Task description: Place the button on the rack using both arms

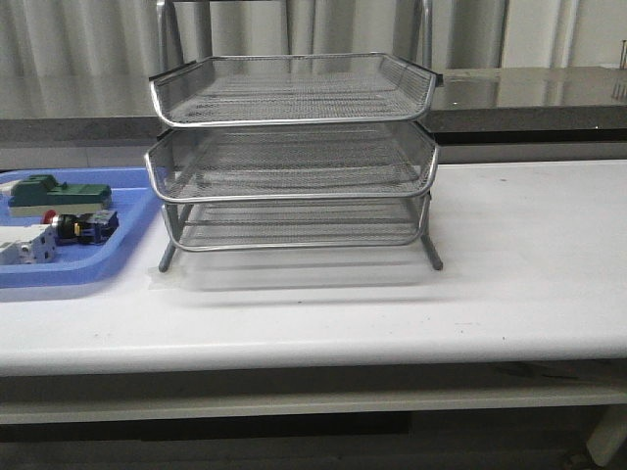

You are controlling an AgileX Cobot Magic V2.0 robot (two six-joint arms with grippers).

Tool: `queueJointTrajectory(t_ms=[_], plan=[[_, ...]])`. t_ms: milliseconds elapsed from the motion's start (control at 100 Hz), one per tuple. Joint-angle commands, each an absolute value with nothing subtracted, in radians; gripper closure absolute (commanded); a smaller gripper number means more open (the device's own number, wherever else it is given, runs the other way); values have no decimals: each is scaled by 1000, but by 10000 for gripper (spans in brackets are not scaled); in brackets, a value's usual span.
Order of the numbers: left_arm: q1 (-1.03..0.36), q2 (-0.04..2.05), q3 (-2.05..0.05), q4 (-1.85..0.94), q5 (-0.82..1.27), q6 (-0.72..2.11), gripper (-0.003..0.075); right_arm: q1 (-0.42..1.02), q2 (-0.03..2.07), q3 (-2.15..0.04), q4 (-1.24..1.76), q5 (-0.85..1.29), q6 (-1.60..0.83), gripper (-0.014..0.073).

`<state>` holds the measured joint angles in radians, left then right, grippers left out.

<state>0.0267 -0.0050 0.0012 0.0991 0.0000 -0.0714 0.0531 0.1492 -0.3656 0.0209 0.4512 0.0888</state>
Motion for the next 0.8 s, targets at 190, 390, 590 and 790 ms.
queueJointTrajectory(t_ms=[190, 390, 590, 790], plan=[[27, -39, 49, 96, -75, -84, 716, 46, 520, -708, 42, 599, 87, 662], [27, -39, 49, 96, -75, -84, 716, 46, 762, -877, 94, 642, 87, 662], [27, -39, 49, 96, -75, -84, 716, 46, 892, -902, 124, 625, 87, 662], [27, -39, 49, 96, -75, -84, 716, 46, 956, -902, 136, 686, 87, 662]])
